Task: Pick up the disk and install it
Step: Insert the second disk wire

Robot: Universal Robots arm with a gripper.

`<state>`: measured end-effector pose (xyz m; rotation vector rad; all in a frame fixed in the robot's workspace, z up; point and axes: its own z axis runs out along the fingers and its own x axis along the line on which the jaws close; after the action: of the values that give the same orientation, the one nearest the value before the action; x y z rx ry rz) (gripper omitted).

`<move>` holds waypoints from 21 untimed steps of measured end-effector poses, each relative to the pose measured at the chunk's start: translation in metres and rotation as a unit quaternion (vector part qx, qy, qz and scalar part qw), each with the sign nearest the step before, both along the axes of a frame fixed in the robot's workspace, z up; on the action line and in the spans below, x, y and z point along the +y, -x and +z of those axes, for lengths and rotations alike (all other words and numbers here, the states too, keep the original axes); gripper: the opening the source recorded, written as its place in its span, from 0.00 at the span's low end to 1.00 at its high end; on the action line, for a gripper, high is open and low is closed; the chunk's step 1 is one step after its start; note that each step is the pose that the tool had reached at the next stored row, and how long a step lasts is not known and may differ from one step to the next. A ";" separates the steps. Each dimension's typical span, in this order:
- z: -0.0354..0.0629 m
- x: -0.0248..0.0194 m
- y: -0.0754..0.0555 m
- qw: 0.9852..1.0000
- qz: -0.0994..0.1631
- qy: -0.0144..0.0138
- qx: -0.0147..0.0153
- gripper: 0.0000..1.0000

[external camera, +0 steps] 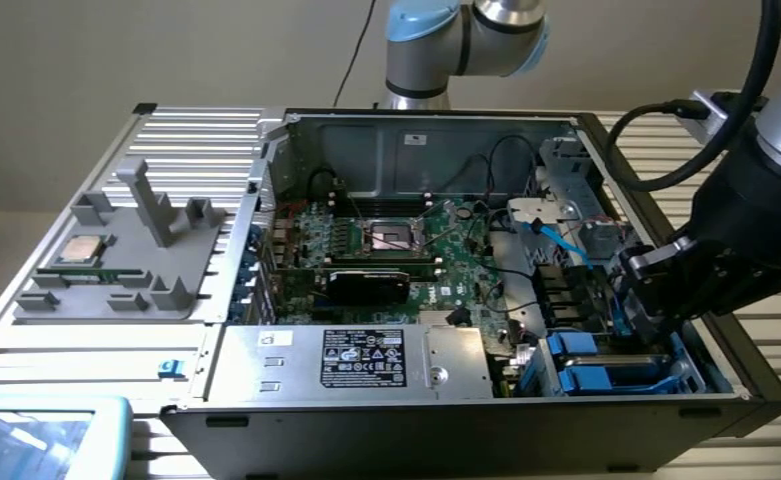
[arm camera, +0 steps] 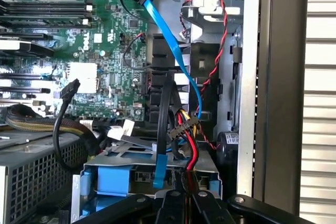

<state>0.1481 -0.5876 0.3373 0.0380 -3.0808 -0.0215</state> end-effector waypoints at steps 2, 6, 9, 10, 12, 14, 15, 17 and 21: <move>0.0090 -0.0002 0.000 1.000 0.000 0.000 0.001 0.11; 0.0282 0.0000 0.000 1.000 0.000 0.001 0.001 0.11; 0.0417 0.0001 0.000 1.000 0.000 0.001 0.001 0.11; 0.0461 0.0001 0.000 1.000 0.000 0.001 0.001 0.11; 0.0551 0.0005 0.000 1.000 0.000 0.002 0.001 0.11; 0.0573 0.0006 0.000 1.000 0.000 0.004 0.001 0.11; 0.0576 0.0006 0.000 1.000 0.000 0.004 0.001 0.11; 0.0583 0.0006 0.000 1.000 0.000 0.004 0.001 0.11; 0.0598 0.0006 0.000 1.000 0.000 0.004 0.001 0.11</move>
<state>0.1480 -0.5870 0.3970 0.0373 -3.0780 -0.0095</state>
